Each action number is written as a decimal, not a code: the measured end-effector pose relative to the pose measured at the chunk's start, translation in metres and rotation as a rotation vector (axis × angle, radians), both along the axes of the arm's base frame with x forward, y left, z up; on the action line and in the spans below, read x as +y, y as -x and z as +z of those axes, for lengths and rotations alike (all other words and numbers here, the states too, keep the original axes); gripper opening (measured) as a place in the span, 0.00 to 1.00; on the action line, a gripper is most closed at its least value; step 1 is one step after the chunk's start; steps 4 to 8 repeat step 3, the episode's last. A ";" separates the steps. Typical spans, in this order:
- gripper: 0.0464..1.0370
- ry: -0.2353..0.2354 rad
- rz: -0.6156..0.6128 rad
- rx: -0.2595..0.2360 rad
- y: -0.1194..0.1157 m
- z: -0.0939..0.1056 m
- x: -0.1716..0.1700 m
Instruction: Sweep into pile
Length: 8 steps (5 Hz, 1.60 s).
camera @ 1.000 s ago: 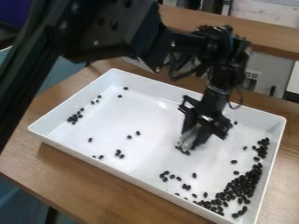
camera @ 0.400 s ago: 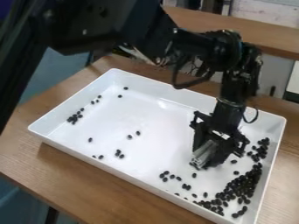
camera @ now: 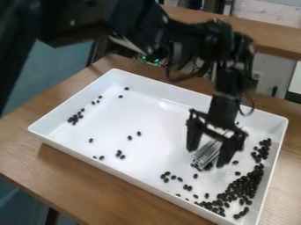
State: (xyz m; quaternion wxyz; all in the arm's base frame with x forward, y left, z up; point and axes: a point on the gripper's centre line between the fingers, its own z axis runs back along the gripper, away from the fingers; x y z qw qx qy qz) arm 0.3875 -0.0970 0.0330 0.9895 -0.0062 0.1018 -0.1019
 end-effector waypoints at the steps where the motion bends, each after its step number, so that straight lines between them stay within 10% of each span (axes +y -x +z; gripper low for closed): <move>1: 0.96 -0.089 0.108 -0.077 -0.005 0.035 0.025; 3: 0.96 -0.281 0.469 -0.135 0.022 0.074 0.120; 8: 0.96 -0.281 0.469 -0.135 0.022 0.074 0.120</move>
